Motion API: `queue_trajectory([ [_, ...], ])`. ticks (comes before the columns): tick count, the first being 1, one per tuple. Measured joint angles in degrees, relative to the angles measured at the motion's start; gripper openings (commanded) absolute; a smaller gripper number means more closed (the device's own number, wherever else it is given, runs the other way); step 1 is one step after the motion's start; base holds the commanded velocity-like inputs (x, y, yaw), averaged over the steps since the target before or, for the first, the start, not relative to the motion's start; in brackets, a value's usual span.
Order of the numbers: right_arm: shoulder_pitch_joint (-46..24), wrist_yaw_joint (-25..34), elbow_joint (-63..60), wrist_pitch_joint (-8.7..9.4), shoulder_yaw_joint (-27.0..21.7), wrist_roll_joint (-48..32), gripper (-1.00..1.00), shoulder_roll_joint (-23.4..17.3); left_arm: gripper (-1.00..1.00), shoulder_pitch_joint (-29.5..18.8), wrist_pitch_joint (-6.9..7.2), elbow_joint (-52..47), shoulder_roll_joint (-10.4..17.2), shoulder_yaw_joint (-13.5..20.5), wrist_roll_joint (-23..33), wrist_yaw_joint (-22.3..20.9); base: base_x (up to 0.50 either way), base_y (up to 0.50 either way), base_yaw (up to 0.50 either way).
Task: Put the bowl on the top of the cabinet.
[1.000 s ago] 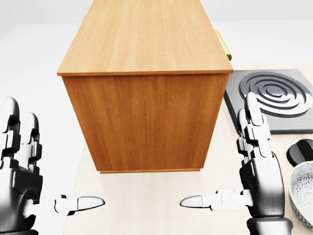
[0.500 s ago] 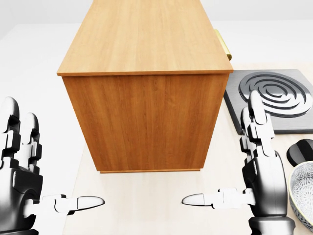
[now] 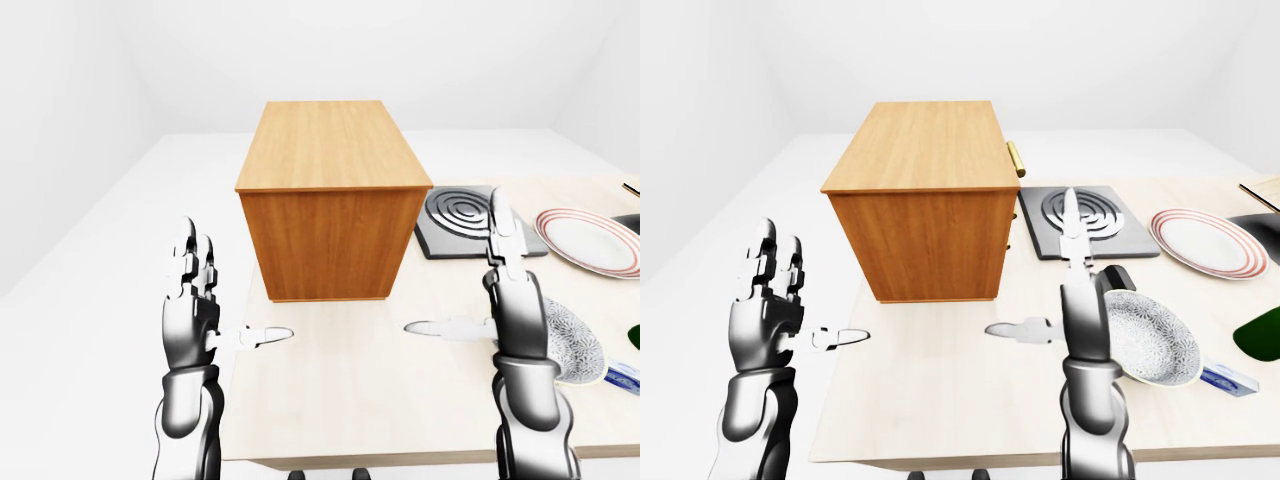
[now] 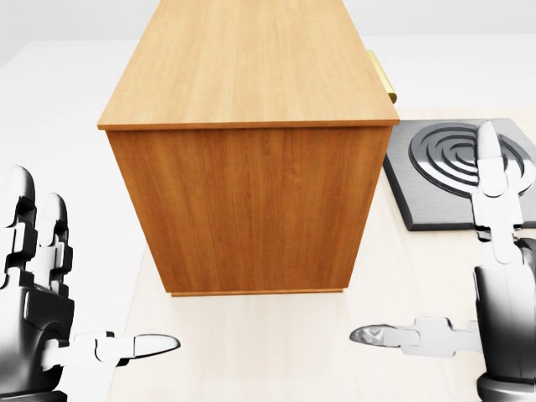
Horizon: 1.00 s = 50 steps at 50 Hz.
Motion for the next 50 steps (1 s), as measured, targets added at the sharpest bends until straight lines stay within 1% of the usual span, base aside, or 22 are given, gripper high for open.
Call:
queue_trajectory([
  [4,1.2,2.3,-1.4,0.00,-1.5,-3.1,1.00,-0.3,1.00,-0.1,0.00,0.1,0.0,0.0,0.1,0.1,0.00,0.00,0.00],
  [10,3.6,6.8,-3.5,0.00,-5.1,-5.6,1.00,0.2,1.00,-0.1,0.00,0.1,0.0,-0.1,0.3,0.3,0.00,0.00,0.00],
  [17,5.3,12.2,-5.9,0.00,-10.1,-6.7,1.00,1.0,1.00,-0.1,0.00,0.3,0.0,-0.1,0.5,0.4,0.00,0.00,0.00],
  [27,5.6,18.8,-8.1,0.00,-16.5,-6.9,1.00,1.5,1.00,-0.2,0.00,0.3,0.0,-0.2,0.6,0.5,0.00,0.00,0.00],
  [36,6.2,22.5,-7.3,0.00,-20.5,-8.1,1.00,1.6,1.00,-0.2,0.00,0.3,0.0,-0.3,0.7,0.5,0.00,0.00,0.00],
  [50,6.5,25.5,-2.5,0.00,-24.6,-11.6,1.00,0.6,1.00,-0.1,0.00,0.3,0.0,-0.3,0.7,0.5,0.00,0.00,0.00],
])
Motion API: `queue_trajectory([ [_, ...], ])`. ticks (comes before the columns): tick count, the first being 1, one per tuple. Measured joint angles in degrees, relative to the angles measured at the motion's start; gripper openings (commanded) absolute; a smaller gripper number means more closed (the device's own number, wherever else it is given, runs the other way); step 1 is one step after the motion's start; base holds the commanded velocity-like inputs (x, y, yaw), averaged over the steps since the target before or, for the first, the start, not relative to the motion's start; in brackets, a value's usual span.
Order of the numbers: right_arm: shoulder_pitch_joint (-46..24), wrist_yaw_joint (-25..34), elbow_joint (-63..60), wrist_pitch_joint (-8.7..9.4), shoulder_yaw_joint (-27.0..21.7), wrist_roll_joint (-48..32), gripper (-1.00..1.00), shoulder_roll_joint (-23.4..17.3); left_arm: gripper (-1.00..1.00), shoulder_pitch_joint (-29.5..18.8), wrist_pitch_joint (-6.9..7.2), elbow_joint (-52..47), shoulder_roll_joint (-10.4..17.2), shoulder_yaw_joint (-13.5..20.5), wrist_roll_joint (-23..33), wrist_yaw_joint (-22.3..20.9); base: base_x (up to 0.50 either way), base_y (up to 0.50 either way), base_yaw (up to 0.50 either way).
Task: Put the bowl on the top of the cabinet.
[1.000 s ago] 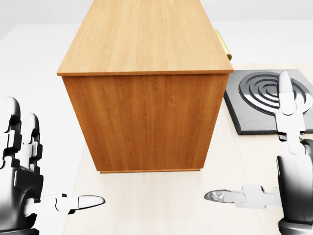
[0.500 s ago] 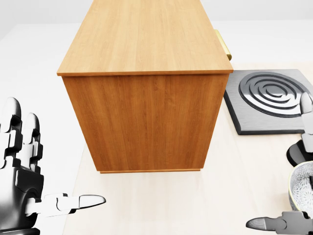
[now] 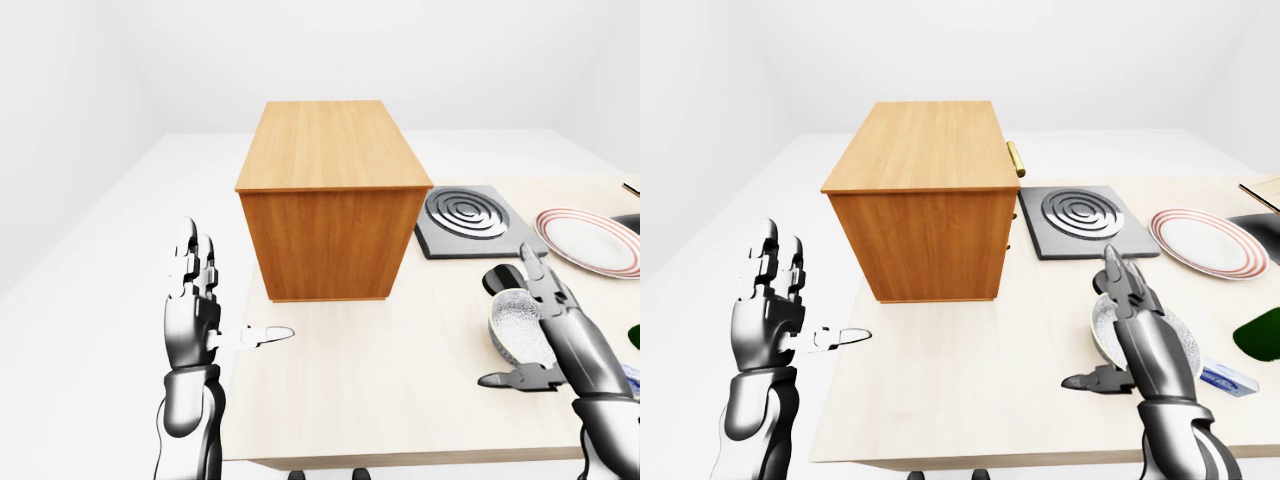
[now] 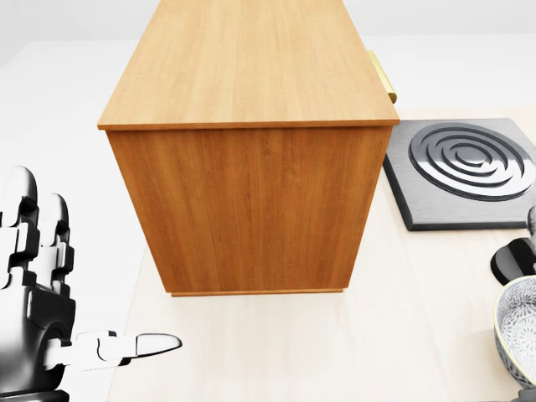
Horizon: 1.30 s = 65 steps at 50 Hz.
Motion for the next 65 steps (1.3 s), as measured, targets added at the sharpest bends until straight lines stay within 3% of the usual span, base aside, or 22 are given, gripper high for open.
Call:
queue_trajectory([
  [17,0.2,0.1,7.5,0.00,-2.3,-4.0,1.00,-1.9,1.00,-0.1,0.00,0.1,0.0,0.0,0.0,0.0,0.00,0.00,0.00],
  [41,1.3,-5.0,19.8,0.00,-0.5,-9.9,1.00,-4.2,1.00,-0.5,0.00,0.4,0.0,0.1,0.1,0.3,0.00,0.00,0.00],
  [65,1.6,-5.4,25.3,0.00,-1.5,-12.3,1.00,-6.3,1.00,-0.3,0.00,0.5,0.0,0.0,0.1,0.1,0.00,0.00,0.00],
])
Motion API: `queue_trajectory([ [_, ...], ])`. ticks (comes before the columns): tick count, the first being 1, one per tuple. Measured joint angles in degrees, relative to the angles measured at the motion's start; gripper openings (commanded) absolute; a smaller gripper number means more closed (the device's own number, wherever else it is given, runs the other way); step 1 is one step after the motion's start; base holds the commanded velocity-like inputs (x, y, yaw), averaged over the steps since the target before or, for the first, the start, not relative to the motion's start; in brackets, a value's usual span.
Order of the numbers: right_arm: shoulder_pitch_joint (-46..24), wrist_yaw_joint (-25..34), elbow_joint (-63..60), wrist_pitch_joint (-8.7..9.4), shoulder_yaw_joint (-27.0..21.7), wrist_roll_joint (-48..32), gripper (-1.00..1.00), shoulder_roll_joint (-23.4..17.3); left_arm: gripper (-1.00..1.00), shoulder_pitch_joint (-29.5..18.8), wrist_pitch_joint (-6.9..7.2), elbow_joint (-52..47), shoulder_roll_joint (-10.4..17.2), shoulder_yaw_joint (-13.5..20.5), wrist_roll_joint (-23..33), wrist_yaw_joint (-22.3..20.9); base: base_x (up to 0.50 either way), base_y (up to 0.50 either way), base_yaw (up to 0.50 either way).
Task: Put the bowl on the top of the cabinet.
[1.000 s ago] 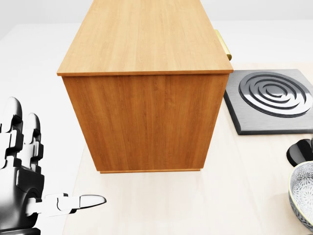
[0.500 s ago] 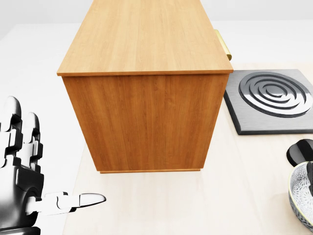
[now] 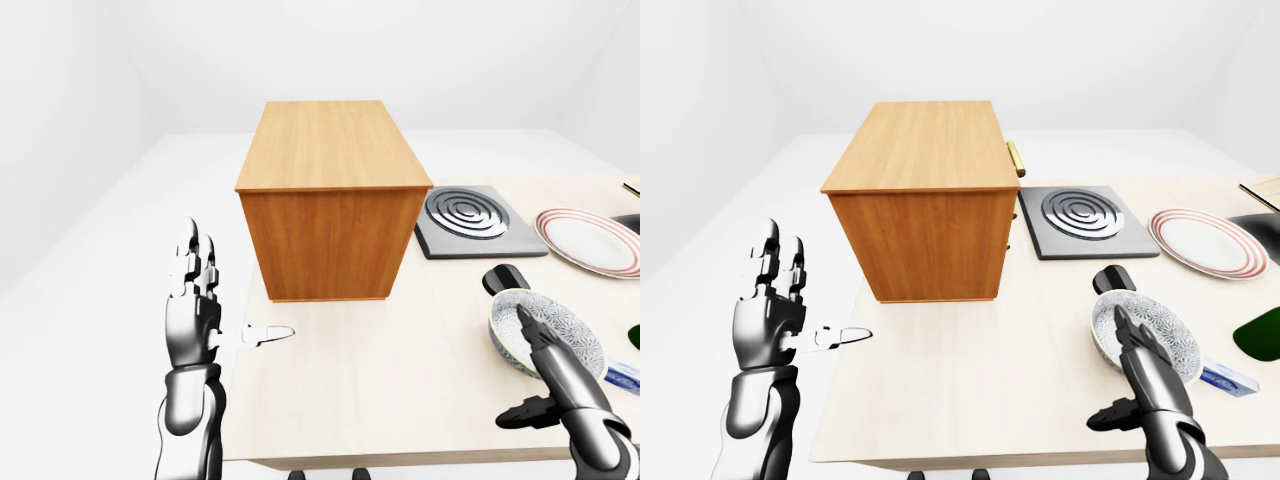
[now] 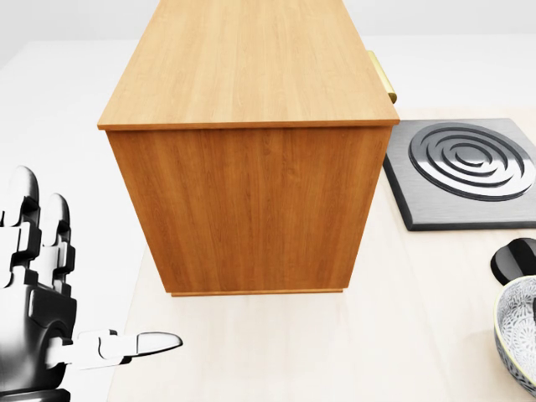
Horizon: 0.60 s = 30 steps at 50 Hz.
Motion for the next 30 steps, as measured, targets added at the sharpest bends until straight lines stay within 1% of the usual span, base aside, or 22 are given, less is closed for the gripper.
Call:
queue_trajectory([
  [21,-1.6,-1.1,4.4,0.00,-0.3,-1.4,1.00,-3.0,1.00,-0.1,0.00,-0.1,0.0,0.0,0.1,0.1,0.00,0.00,0.00],
  [30,-2.9,-0.5,5.8,0.00,-0.1,-1.4,1.00,-4.8,1.00,-0.3,0.00,0.1,0.0,0.1,0.1,0.3,0.00,0.00,0.00],
])
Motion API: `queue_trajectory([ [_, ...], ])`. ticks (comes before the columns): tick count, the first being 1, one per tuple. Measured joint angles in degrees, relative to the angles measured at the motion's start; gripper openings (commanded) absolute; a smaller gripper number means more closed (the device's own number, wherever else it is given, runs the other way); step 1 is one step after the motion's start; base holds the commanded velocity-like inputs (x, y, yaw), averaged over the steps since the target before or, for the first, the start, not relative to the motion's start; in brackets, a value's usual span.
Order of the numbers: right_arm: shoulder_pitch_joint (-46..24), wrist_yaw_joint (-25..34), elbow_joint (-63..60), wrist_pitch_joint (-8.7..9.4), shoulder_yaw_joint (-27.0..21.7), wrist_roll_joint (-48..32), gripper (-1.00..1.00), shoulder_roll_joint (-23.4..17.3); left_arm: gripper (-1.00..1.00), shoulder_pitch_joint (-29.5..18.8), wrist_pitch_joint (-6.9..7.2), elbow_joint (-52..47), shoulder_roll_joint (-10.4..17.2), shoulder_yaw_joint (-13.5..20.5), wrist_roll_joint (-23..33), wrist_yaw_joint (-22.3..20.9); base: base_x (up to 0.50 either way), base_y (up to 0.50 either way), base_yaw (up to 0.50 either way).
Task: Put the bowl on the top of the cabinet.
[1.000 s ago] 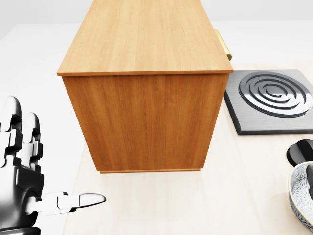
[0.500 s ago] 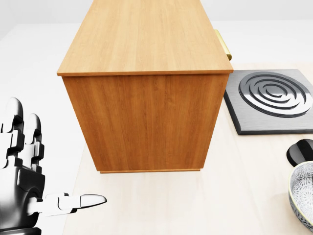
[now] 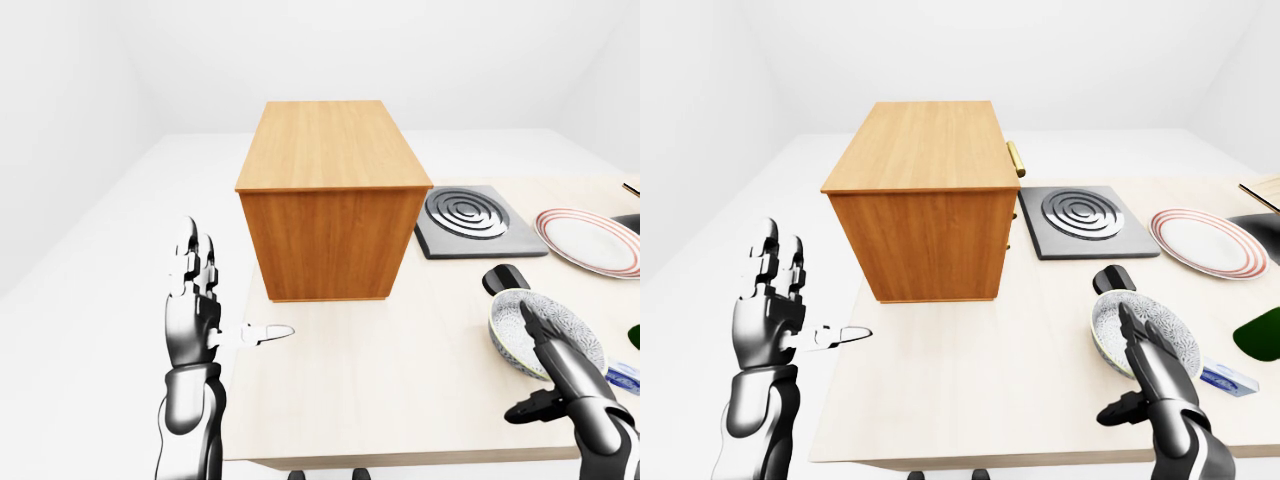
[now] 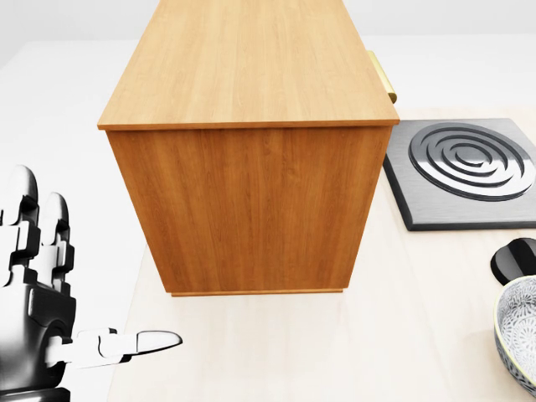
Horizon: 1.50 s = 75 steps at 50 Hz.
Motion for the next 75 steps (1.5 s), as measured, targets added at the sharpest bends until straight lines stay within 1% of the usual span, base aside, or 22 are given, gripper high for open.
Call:
queue_trajectory([
  [15,-1.7,0.9,2.9,0.00,1.0,-0.4,1.00,-2.6,1.00,0.1,0.00,0.6,0.0,-0.2,0.0,-0.2,0.00,0.00,0.00],
  [37,-1.0,2.1,6.5,0.00,1.8,-0.2,1.00,-3.8,1.00,0.3,0.00,0.6,0.0,-0.4,0.0,-0.3,0.00,0.00,0.00],
  [38,-1.0,2.1,6.6,0.00,1.7,-0.2,-0.15,-3.9,1.00,0.3,0.00,0.6,0.0,-0.4,0.0,-0.3,0.00,0.00,0.00],
  [39,-1.0,2.2,6.6,0.00,1.7,-0.1,-1.00,-4.0,1.00,0.3,0.00,0.6,0.0,-0.4,0.0,-0.3,0.00,0.00,0.00],
  [51,-1.4,1.1,7.0,0.00,1.5,-0.4,-1.00,-4.3,1.00,-0.1,0.00,0.7,0.0,-0.3,0.0,-0.1,0.00,0.00,0.00],
  [63,-1.3,3.0,6.1,0.01,0.7,-0.9,-1.00,-4.3,1.00,-0.2,0.00,0.6,0.1,-0.2,0.0,0.1,0.00,0.00,0.00],
  [69,-2.0,6.8,2.5,0.01,-1.4,0.6,-1.00,-4.8,1.00,-0.1,0.00,0.7,0.1,-0.2,0.0,0.0,0.00,0.00,0.00],
  [75,-4.9,14.1,-4.6,0.00,-4.9,3.9,-1.00,-7.0,1.00,0.0,0.00,0.6,0.1,-0.3,-0.1,-0.1,0.00,0.00,0.00],
])
